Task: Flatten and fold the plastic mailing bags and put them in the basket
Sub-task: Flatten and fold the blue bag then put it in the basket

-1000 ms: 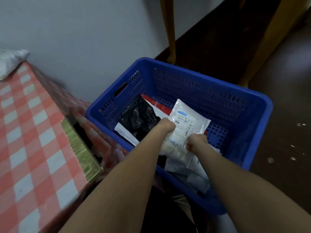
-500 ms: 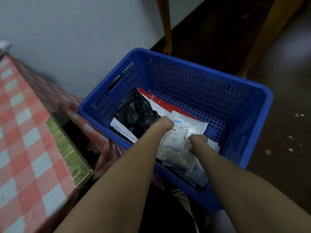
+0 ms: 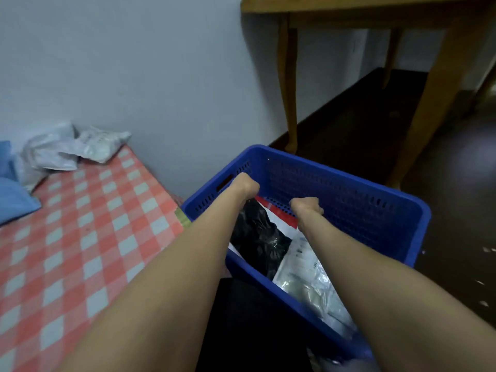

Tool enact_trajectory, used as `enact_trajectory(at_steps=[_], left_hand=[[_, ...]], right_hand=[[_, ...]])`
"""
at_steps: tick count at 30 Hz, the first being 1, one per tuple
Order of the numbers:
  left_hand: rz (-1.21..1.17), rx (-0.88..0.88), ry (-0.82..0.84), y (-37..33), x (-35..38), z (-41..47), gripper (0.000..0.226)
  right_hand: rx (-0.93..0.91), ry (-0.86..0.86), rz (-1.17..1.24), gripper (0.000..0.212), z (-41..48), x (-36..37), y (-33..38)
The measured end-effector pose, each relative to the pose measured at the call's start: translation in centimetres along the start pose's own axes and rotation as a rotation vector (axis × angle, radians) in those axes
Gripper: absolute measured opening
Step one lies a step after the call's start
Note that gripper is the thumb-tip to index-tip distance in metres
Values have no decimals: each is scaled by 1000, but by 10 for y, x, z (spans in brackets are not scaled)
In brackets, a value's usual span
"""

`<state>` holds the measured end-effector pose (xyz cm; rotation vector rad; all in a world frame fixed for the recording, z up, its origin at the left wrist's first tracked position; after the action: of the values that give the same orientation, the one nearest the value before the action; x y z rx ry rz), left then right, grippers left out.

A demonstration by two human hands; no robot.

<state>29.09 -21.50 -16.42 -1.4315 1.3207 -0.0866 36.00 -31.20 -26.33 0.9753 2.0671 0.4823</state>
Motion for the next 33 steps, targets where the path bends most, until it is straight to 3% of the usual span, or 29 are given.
enact_trajectory(at_steps=[9,17,22,33], left_hand=[[-147,96,-371,23,-143,-59,44],[-314,70,-584,86,-245,-87,39],[-284,-12,-712,126,-296,-81,40],[-314,-102,-1027,213,-384,-59,49]], right_hand=[[-444,107,-44,54,-129,58,123],[-779,321,-116,59,-245,137,166],[-853,390,-161,39,-269,186,187],[-875,617,-282,43,-299,299,210]])
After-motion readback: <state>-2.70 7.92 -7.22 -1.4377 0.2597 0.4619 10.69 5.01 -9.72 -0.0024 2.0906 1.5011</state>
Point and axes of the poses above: each hand's wrist, its own z-axis towards the middle knuckle, its own x-axis out of the palm, y = z × x, the point moved 1 cm from there along z, towards the middle knuckle, and after that the axes turned 11 degrees about -z, right-handed, at the moved point
